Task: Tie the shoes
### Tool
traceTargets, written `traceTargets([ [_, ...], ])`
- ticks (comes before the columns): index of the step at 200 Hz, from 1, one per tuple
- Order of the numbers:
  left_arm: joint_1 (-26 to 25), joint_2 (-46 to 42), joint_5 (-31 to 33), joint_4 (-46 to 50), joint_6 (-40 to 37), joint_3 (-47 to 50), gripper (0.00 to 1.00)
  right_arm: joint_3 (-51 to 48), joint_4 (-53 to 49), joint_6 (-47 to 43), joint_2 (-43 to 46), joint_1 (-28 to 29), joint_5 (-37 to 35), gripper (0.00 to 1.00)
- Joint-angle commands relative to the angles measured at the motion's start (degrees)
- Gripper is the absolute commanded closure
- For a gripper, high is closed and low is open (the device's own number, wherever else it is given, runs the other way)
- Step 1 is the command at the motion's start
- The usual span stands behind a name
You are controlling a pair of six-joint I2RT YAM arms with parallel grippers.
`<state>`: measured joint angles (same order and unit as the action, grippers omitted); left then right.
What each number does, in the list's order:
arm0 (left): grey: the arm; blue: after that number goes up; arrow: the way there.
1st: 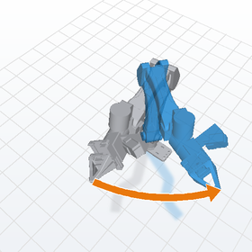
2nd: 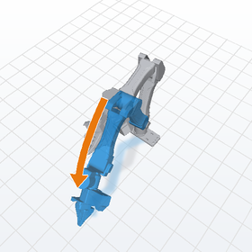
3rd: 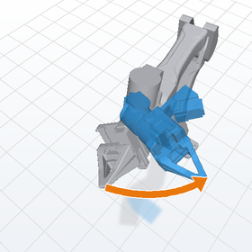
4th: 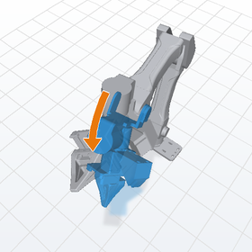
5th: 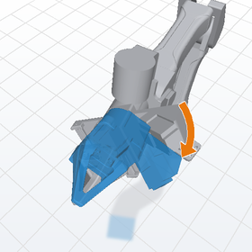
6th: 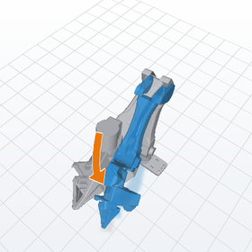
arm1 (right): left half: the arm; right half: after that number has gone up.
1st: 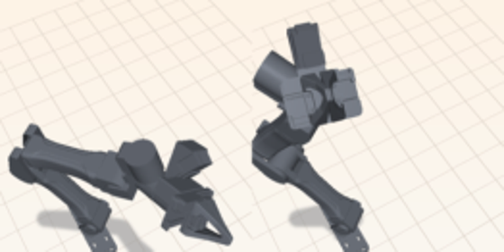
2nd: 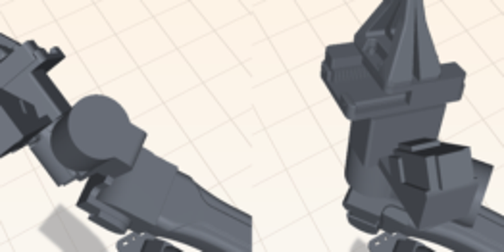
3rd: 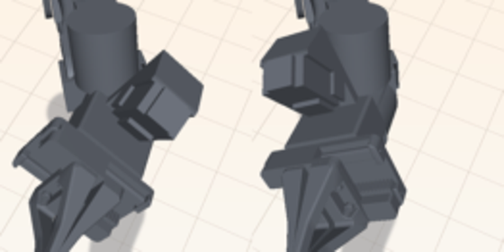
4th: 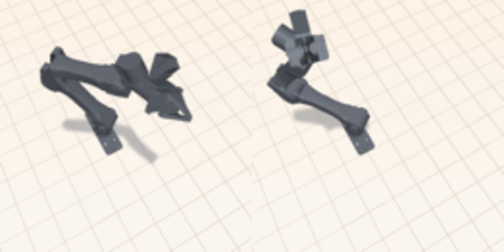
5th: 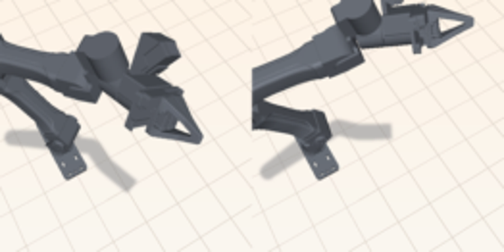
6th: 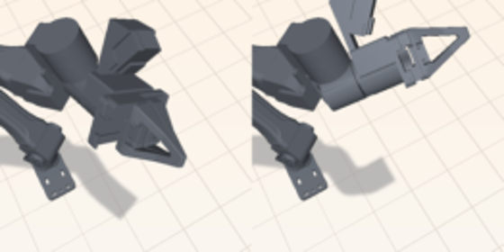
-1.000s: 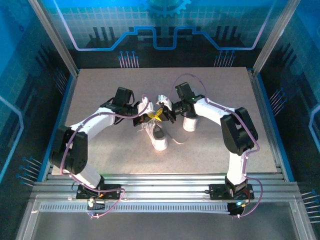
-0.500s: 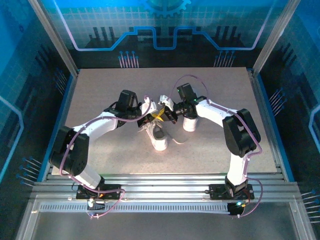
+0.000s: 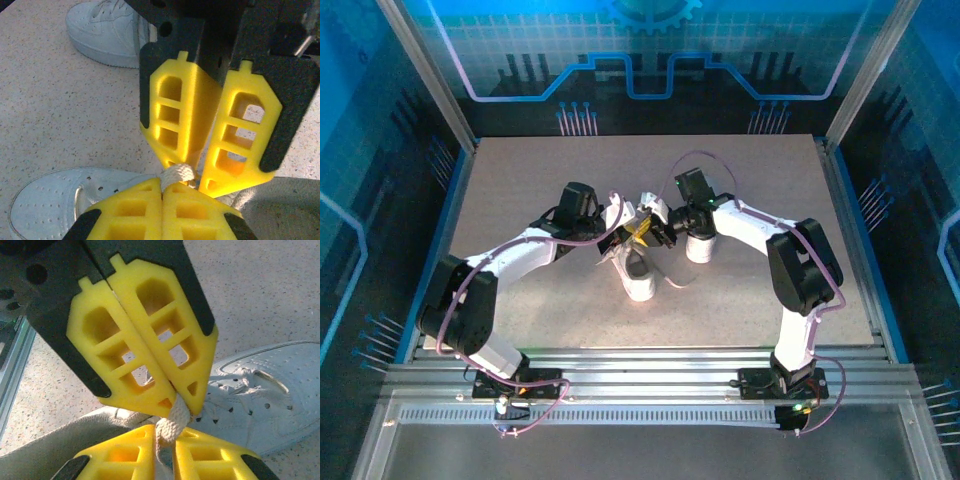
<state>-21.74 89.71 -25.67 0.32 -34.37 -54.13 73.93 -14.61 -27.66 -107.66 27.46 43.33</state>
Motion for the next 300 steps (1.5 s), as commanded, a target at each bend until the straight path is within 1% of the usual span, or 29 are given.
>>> traceTargets([
  [1, -0.3, -1.2, 0.5, -1.2, 0.8, 0.6, 1.0, 1.3, -1.9, -1.1, 0.1, 0.7, 1.1, 0.88],
  [43, -0.3, -1.6, 0.2, -0.1, 0.2, 0.4, 1.0, 1.3, -1.0, 0.0, 0.0, 1.0, -1.2, 0.92],
  [73, -0.3, -1.8, -0.7, 2.1, -0.6, -0.4, 1.0, 0.4, 0.5, 0.9, 0.4, 1.8, -4.1, 0.97],
  [102, 0.1, -2.3, -2.1, 4.4, -2.2, -0.9, 0.86, -2.0, 4.3, 2.3, 2.0, 1.8, -7.3, 1.0],
  [111, 0.4, -2.6, -3.0, 4.8, -2.8, -0.7, 0.81, -2.3, 4.9, 2.4, 2.3, 1.7, -7.9, 1.0],
  [136, 2.7, -3.4, -6.7, 5.7, -4.0, -0.5, 0.63, -3.0, 5.9, 2.4, 2.9, 1.7, -8.8, 1.0],
  [169, 5.7, -4.4, -10.4, 6.1, -6.5, -0.6, 0.47, -4.0, 7.4, 2.5, 3.8, 1.7, -9.9, 1.0],
  [206, 5.9, -3.0, -12.3, 8.3, -10.5, -2.5, 0.41, -6.1, 11.7, 4.3, 5.2, 1.8, -11.3, 1.0],
  [241, 5.7, -0.5, -13.5, 10.0, -13.9, -4.9, 0.35, -6.4, 11.5, 4.2, 5.1, 2.0, -11.8, 1.0],
  [300, 5.1, 6.8, -15.6, 20.4, -21.2, -14.3, 0.33, -6.6, 11.1, 3.7, 5.7, 2.0, -12.1, 1.0],
])
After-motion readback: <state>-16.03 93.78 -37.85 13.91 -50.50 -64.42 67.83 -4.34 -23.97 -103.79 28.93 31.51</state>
